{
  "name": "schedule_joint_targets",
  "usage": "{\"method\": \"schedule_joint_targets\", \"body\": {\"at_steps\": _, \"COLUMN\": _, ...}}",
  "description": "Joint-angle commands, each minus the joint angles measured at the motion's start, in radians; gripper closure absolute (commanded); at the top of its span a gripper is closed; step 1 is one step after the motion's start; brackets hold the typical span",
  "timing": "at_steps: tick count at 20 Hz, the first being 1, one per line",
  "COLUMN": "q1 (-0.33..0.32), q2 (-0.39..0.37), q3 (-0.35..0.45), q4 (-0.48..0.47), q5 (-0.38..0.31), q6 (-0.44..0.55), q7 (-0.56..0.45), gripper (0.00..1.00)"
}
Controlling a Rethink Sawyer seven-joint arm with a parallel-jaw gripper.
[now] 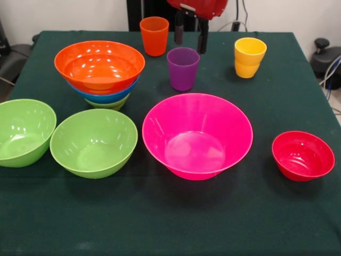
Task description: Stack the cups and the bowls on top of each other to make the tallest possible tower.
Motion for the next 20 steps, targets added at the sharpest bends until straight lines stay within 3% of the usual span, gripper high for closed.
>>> {"method": "schedule_joint_targets", "body": {"at_steps": 1, "q1": 0.068, "q2": 0.075, "q3": -0.105, "q4": -0.021, "q5": 0.007, "q6": -0.073, "q7": 0.170, "gripper": 0.00}}
{"method": "schedule_joint_targets", "body": {"at_steps": 14, "q1": 0.153, "q2": 0.161, "q3": -0.173, "q4": -0.158, "q5": 0.078, "q6": -0.029, "q7": 0.146, "gripper": 0.00}}
{"method": "schedule_joint_targets", "body": {"at_steps": 20, "q1": 0.206, "q2": 0.174, "q3": -0.185, "q4": -0.168, "q5": 0.113, "q6": -0.036, "q7": 0.136, "gripper": 0.00}}
